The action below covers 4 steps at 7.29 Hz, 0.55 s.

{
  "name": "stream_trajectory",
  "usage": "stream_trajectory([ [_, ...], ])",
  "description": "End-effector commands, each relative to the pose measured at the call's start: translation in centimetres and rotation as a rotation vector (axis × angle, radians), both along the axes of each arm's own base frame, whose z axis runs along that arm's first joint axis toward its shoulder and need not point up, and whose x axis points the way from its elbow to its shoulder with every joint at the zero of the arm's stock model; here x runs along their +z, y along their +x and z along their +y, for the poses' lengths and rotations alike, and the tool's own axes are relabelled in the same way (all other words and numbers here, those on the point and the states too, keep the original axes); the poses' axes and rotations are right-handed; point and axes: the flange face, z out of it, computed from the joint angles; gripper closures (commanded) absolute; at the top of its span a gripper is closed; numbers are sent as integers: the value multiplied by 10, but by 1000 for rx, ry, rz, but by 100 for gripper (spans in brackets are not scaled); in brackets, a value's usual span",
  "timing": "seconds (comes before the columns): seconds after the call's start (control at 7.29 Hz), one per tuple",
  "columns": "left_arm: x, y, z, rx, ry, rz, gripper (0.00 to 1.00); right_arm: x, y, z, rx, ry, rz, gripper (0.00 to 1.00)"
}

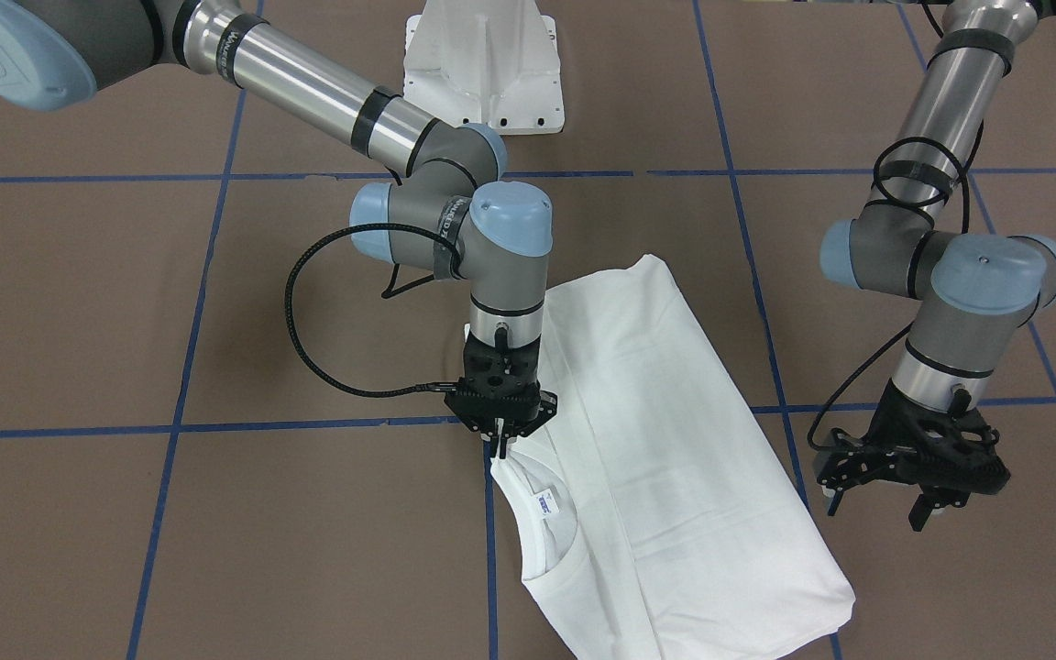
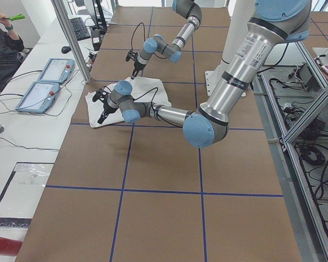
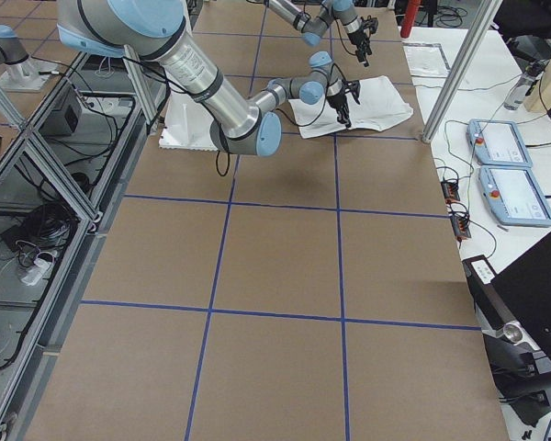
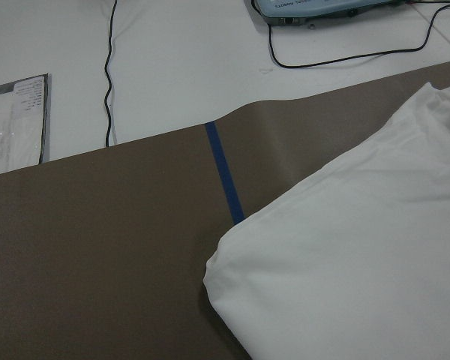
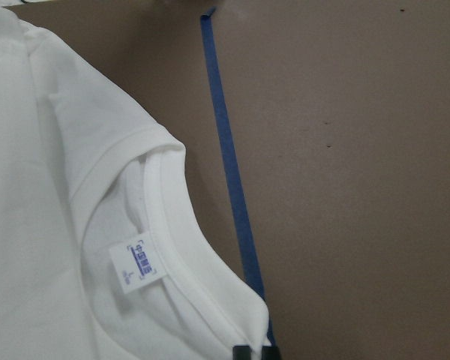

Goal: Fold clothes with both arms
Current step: 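Reach the right gripper over the shirt near the collar label, then drag the folded shirt toward the table center with the right gripper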

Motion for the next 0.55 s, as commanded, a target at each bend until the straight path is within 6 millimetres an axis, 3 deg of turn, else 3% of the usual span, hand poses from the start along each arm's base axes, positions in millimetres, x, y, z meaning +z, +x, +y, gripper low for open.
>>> stream_trajectory([
  [0.0,-1,0,2,3,2,2,0,34,54,66,-30,-11,19,100],
  [0.27,-1,0,3,3,12,9,0,91,102,114,-57,-5,24,100],
  [0.41,3,-1,5,4,13,11,0,103,116,127,-65,0,26,100],
])
